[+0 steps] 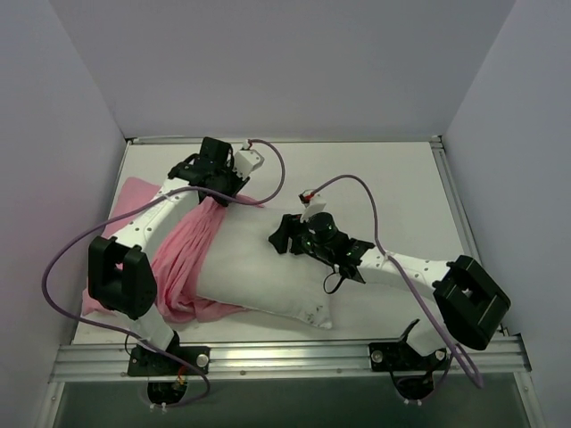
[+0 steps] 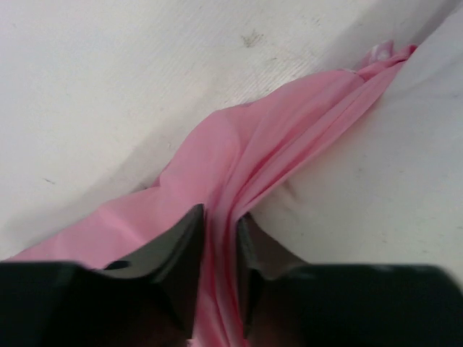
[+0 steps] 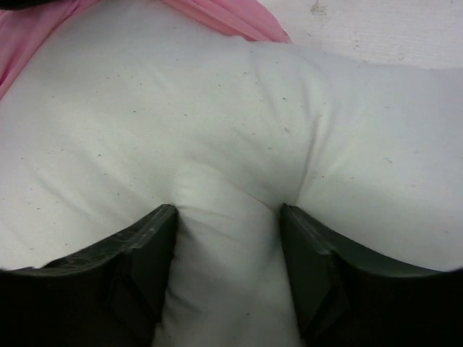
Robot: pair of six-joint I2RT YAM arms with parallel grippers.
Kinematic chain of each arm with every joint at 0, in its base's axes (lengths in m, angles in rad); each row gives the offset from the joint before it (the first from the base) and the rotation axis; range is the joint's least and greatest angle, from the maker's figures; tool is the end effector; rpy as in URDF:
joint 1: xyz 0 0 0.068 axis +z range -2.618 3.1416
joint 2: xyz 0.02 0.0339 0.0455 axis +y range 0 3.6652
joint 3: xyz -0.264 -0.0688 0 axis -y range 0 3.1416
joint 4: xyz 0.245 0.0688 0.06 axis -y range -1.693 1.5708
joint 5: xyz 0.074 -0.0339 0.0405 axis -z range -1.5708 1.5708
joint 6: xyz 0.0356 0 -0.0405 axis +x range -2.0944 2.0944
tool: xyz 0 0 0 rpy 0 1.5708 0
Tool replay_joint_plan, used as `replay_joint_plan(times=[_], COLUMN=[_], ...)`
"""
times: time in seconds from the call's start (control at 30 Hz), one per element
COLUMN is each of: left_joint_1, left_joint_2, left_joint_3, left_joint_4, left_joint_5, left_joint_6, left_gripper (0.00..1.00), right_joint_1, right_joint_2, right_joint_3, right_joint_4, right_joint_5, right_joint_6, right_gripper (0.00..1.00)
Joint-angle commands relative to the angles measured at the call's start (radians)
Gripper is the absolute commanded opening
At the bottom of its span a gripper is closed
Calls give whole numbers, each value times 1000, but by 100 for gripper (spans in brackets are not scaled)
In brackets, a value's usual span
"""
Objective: Remove the pillowcase from the pillow
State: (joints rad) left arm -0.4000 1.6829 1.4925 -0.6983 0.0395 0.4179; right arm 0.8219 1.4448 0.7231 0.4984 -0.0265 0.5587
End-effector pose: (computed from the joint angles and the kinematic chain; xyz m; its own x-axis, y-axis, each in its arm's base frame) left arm 0.3407 -0.1456 0.3033 -0.4862 0.6459 -0.5886 0.6668 0.7096 0.2278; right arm 0.2153 0.2330 0.2343 -0.5253 0.2132 -0.8238 -0.5558 0.6470 0.5219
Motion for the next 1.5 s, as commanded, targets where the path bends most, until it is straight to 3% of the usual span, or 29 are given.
replay_joint_plan(times=[0.0,0.03,0.07,0.1,0.17,0.33,0.47,0.73,0.93,1.0,1.07,1.1,1.23,1.47], left_joint_1=[52,62,76,117,164,294,366,516,385,330,316,311,311,337], left_joint_2=[43,60,78,125,168,228,225,175,83,58,48,46,26,-90], left_joint_3=[0,5,17,56,100,94,107,118,-70,-81,-60,-43,154,441], left_joint_4=[117,126,129,123,115,230,221,194,157,131,93,76,-97,-424], left_joint_5=[-156,-212,-236,-256,-329,-461,-420,-316,-74,3,118,150,313,427], left_joint_6=[33,44,47,51,80,217,193,141,132,98,58,45,12,15], left_gripper=[26,18,10,3,2,2,2,2,3,10,25,50,93,94], right_joint_1=[36,36,36,36,36,36,25,-122,-124,-136,-171,-181,-188,-256], right_joint_2=[94,107,120,144,161,181,157,5,-6,-35,-75,-86,-112,-185], right_joint_3=[-79,-76,-70,-70,-76,-111,-140,-211,-120,-74,-27,-7,84,49], right_joint_4=[-320,-331,-336,-337,-340,-331,-353,-409,-461,-520,-572,-622,-710,-692], right_joint_5=[-55,-56,-58,-64,-61,-49,-29,-50,-61,-38,-21,-6,69,97], right_joint_6=[18,20,20,24,33,76,93,57,26,4,-16,-37,-57,0], right_gripper=[53,44,26,17,0,0,0,0,0,0,0,0,0,0])
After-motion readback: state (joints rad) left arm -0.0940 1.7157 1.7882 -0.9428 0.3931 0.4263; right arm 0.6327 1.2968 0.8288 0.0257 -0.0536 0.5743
